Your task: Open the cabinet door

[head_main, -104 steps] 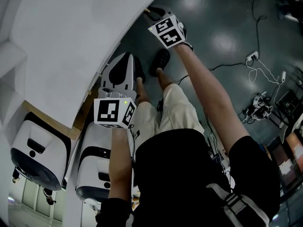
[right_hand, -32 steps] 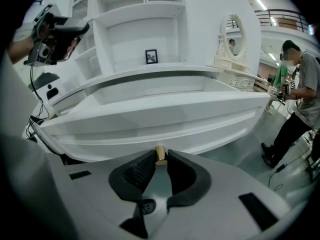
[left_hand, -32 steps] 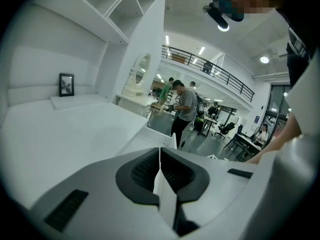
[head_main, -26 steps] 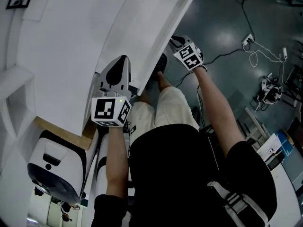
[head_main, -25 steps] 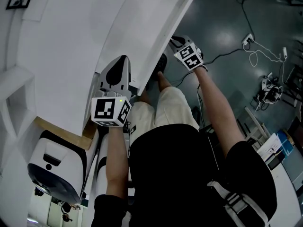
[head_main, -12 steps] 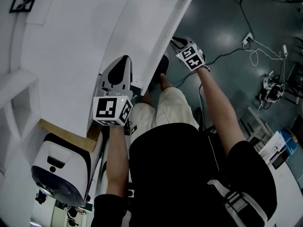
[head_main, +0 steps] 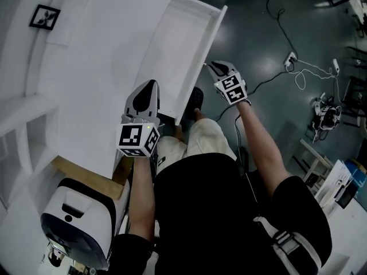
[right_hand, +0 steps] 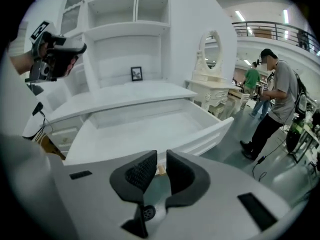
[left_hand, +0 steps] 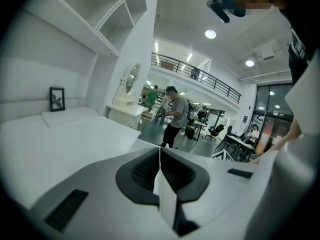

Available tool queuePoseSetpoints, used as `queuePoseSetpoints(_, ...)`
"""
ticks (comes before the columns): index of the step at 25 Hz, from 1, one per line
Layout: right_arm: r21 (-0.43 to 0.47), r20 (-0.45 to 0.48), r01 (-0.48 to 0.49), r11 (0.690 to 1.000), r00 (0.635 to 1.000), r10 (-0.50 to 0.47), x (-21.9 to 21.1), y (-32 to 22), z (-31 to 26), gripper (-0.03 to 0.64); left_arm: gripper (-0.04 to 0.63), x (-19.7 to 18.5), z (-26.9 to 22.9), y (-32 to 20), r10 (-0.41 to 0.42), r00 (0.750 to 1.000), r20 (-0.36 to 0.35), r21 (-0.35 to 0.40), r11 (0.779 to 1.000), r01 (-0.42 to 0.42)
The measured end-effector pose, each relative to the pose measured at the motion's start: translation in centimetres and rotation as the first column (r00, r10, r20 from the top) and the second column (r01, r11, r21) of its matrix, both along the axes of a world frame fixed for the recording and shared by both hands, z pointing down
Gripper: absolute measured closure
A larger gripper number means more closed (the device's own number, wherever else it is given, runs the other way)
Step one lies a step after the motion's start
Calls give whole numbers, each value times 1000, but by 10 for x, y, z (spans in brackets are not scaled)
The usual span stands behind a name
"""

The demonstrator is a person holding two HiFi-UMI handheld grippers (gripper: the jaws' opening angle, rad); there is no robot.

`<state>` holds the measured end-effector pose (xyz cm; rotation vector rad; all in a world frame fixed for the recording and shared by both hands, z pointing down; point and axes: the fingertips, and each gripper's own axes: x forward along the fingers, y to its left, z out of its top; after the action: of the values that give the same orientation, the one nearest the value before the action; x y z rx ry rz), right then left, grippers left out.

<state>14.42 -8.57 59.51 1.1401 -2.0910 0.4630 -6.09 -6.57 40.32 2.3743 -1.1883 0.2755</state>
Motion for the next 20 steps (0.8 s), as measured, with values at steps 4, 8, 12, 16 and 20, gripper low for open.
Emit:
queuePoseSetpoints(4, 22, 47, -58, 998, 997, 57, -18, 9, -37, 551, 571, -12, -13, 13, 4, 1000, -6, 11, 1000, -4)
queuePoseSetpoints(8, 65, 89, -72, 995, 994, 66, -46, 17, -77, 573, 571, -29, -30, 27, -1, 1000, -18, 32, 999, 2)
queuePoseSetpoints(12, 116, 119, -64, 991, 992, 50, -73, 22, -114, 591, 571, -44, -46, 36, -14, 999, -33, 53, 998, 16)
queuePoseSetpoints(16, 177, 158, -58, 983, 987, 30, -99, 27, -155, 595, 571, -57, -63, 44, -28, 999, -44, 84, 996, 31)
queuePoseSetpoints(20, 240, 204, -41, 970, 979, -9, -126, 27, -199, 601, 571, -68, -82, 46, -48, 997, -56, 120, 991, 55)
